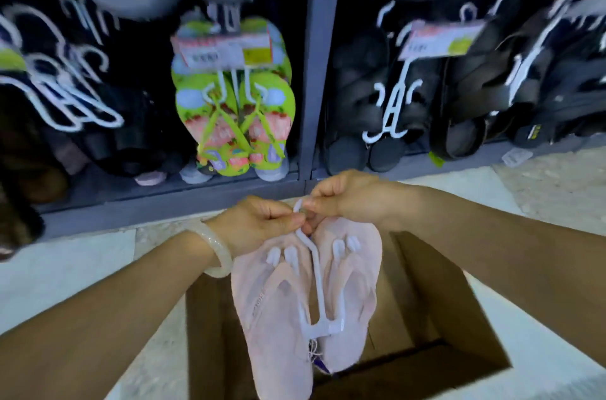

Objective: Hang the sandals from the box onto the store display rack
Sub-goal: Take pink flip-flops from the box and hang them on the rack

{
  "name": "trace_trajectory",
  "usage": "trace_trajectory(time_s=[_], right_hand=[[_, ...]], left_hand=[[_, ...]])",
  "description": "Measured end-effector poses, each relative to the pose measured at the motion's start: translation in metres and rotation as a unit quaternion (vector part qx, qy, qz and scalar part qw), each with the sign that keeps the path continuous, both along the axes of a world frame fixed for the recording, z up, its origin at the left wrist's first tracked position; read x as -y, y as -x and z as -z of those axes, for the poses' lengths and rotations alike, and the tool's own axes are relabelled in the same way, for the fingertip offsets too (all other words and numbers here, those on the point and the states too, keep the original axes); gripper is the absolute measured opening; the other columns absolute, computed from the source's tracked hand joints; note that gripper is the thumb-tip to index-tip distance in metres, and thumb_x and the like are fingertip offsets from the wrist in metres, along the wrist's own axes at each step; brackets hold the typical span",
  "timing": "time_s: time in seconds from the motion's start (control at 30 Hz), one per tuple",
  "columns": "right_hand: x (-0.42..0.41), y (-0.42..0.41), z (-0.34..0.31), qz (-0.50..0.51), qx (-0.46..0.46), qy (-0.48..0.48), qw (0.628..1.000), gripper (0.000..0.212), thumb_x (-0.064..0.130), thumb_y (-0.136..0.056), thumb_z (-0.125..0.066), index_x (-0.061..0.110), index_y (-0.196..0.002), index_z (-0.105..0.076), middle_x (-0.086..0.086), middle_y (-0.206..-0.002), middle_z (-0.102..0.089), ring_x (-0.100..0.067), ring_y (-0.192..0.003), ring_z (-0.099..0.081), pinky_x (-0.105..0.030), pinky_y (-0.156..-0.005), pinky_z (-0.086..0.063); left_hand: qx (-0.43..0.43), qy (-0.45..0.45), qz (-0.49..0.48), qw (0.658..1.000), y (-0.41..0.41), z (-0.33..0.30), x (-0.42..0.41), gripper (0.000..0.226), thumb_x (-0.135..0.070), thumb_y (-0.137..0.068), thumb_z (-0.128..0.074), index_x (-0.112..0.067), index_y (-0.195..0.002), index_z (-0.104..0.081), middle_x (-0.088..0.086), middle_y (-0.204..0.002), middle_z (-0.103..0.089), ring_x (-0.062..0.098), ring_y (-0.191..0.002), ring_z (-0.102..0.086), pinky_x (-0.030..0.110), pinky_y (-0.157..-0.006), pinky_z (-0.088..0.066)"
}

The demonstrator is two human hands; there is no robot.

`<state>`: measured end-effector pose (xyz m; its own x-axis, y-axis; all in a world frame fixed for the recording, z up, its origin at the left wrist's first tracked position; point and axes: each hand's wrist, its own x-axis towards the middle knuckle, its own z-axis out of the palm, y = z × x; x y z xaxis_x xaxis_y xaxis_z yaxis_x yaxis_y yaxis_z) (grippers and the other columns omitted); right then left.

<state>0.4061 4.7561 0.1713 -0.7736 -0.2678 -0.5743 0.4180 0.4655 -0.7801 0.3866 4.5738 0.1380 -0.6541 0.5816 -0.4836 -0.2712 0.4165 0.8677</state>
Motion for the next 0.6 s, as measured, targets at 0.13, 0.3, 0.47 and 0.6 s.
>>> trace_trajectory(time_s=[0.13, 0.3, 0.47, 0.6], right_hand=[[0.014, 0.002, -0.139, -0.021, -0.022, 0.024, 0.999, 0.019, 0.021, -0.09, -0.058, 0.013, -0.076, -0.067, -0.006, -0.082, -0.07, -0.005, -0.075, -0.064, -0.018, -0.085, -0.048], [0.046, 0.0, -0.354, -0.068, -0.085, 0.003, 0.994, 0.017, 0.022, -0.089, -0.06, 0.009, -0.085, -0.07, -0.003, -0.084, -0.07, -0.006, -0.076, -0.061, -0.018, -0.077, -0.049], [0.09, -0.001, -0.536, -0.095, -0.212, -0.038, 0.972, 0.022, 0.03, -0.088, -0.061, 0.011, -0.083, -0.071, -0.013, -0.094, -0.072, -0.018, -0.088, -0.063, -0.042, -0.097, -0.047], [0.126, 0.003, -0.642, -0.1, -0.317, -0.032, 0.943, 0.024, 0.027, -0.089, -0.059, 0.014, -0.071, -0.068, -0.003, -0.083, -0.073, -0.007, -0.078, -0.064, -0.037, -0.088, -0.05]], left_hand=[[-0.048, -0.003, 0.011, 0.999, 0.0, -0.138, 0.016, 0.022, -0.021, -0.088, -0.061, -0.024, -0.073, -0.077, -0.007, -0.08, -0.073, 0.006, -0.085, -0.061, 0.027, -0.09, -0.048], [-0.145, -0.003, 0.032, 0.989, -0.004, -0.348, 0.056, 0.014, -0.032, -0.085, -0.065, -0.028, -0.078, -0.077, -0.004, -0.089, -0.075, 0.002, -0.088, -0.063, 0.029, -0.094, -0.05], [-0.226, -0.053, 0.021, 0.972, -0.003, -0.533, 0.104, 0.015, -0.019, -0.085, -0.064, -0.016, -0.077, -0.076, 0.001, -0.084, -0.073, 0.006, -0.087, -0.062, 0.028, -0.086, -0.053], [-0.3, -0.045, -0.002, 0.953, 0.0, -0.649, 0.14, 0.021, -0.023, -0.087, -0.064, -0.005, -0.088, -0.075, -0.002, -0.079, -0.067, 0.002, -0.078, -0.059, 0.016, -0.076, -0.045]])
